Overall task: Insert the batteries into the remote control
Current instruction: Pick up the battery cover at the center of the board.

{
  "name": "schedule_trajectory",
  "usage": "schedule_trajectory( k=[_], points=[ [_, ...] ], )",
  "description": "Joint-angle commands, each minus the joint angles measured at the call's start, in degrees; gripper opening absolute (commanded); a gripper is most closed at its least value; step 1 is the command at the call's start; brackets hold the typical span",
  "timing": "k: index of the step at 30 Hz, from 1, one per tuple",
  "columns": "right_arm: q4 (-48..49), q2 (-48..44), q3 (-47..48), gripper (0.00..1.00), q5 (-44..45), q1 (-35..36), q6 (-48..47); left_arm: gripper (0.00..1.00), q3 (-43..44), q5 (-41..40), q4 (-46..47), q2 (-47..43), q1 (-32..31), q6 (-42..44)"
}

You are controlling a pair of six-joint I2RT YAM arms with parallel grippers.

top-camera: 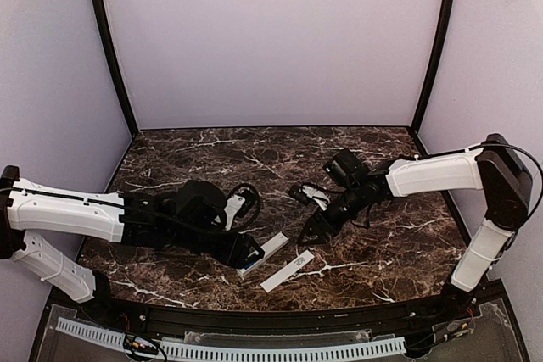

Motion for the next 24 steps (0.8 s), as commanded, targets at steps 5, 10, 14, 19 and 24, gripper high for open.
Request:
schedule_trajectory(
  k=[5, 10, 14, 19, 24],
  points=[
    [-11.10, 4.89, 3.97, 0.64, 3.30, 2.03, -7.96, 0.65, -11.74, 3.54, 8.49, -6.93, -0.05, -1.65],
    [-11.81, 7.57, 5.66, 0.65, 6.37, 4.93, -13.06, 0.65, -14.40, 2.52, 9.73, -9.14, -0.05, -2.41],
    [-12.12, 11.42, 7.63, 0.66, 11.52, 6.69, -15.42, 0.64, -14.67, 1.93, 9.97, -9.04, -0.05, -2.14],
    [-15.31, 13.43, 9.03, 0.64, 12.98, 9.22, -17.03, 0.64, -14.44, 1.38, 9.28, -9.35, -0.05, -1.58],
    [-19.32, 11.92, 8.21, 0.60, 16.55, 16.31, -15.80, 0.64, -14.64, -0.89, 8.15, -11.60, -0.05, -0.98]
  ],
)
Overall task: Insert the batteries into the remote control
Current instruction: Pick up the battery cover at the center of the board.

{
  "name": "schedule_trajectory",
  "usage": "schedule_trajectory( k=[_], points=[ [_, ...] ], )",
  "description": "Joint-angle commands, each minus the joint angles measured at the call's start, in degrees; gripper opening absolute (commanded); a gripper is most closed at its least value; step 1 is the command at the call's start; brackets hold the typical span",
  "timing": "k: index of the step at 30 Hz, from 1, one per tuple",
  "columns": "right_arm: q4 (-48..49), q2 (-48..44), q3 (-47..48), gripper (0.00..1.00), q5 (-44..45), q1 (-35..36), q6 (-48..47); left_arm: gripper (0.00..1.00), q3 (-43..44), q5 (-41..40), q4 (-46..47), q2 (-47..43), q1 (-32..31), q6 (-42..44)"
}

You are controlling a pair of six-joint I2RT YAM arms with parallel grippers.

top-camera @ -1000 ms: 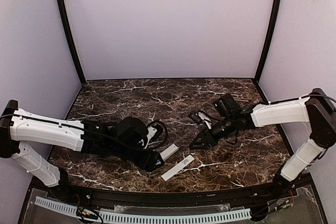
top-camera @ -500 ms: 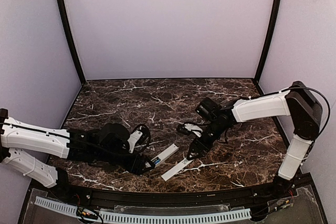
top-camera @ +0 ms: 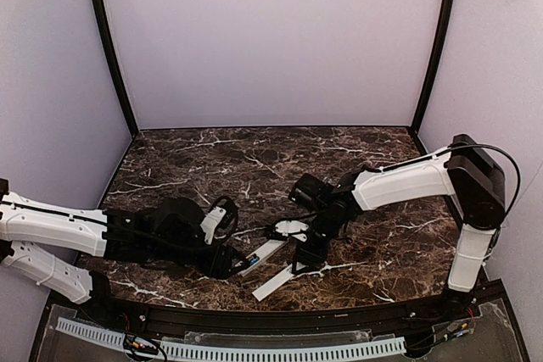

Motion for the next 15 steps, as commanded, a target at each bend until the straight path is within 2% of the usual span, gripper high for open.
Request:
schedule_trajectory(
  k=[1, 8, 15],
  points=[
    [-8.28, 0.46, -1.10, 0.59, 5.08, 7.45, 0.52, 0.65, -0.68, -3.40, -0.90, -3.35, -0.05, 1.01],
    [-10.88, 1.71, -0.79, 0.59, 7.23, 14.44, 1.28, 0.65, -0.18, -5.91, -4.24, -6.13, 0.89, 0.63],
    [-11.14, 7.56, 1.99, 0.60, 20.27, 19.60, 0.65, 0.65, -1.17, -6.90, -6.62, -12.00, 3.77, -2.71]
  ],
)
